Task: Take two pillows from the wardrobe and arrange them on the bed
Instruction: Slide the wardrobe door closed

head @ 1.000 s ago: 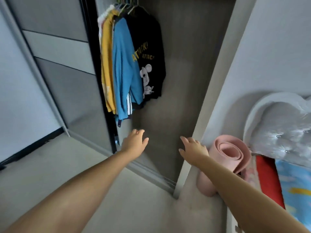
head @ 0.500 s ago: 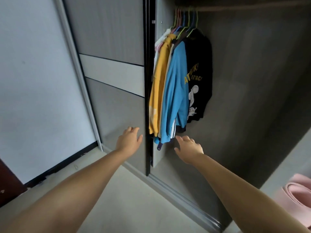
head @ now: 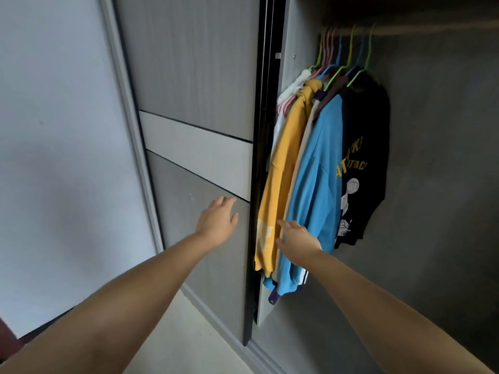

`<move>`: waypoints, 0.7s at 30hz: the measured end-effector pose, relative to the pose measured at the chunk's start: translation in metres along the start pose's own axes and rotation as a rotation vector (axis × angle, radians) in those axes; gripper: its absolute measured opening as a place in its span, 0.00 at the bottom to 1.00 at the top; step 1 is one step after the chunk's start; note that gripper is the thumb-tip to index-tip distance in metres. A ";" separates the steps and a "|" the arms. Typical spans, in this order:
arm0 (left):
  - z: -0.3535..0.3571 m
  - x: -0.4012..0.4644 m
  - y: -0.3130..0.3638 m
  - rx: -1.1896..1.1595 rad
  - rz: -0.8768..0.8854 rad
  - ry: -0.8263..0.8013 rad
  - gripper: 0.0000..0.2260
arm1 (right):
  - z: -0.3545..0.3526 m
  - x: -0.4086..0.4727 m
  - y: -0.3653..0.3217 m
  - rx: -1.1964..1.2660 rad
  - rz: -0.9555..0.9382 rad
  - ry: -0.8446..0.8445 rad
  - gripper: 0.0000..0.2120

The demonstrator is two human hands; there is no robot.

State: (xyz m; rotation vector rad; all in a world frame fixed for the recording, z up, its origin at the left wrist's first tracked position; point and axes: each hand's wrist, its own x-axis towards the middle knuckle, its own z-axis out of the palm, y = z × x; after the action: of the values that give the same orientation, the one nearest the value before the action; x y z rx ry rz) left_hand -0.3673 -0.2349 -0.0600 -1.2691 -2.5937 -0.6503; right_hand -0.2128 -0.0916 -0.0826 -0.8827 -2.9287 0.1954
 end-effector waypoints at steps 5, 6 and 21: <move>-0.009 0.085 -0.001 -0.030 0.093 0.028 0.22 | -0.004 0.075 -0.027 0.209 -0.005 0.083 0.30; -0.011 0.103 -0.001 -0.048 0.106 0.034 0.23 | -0.006 0.089 -0.032 0.286 0.011 0.121 0.31; -0.008 0.232 -0.033 0.099 0.570 0.219 0.48 | -0.021 0.203 -0.074 0.726 0.269 0.513 0.32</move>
State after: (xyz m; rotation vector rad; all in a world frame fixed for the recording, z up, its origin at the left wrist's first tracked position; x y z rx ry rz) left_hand -0.5372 -0.0932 0.0170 -1.6865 -1.9272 -0.5048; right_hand -0.4200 -0.0378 -0.0441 -0.9870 -2.0198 0.8373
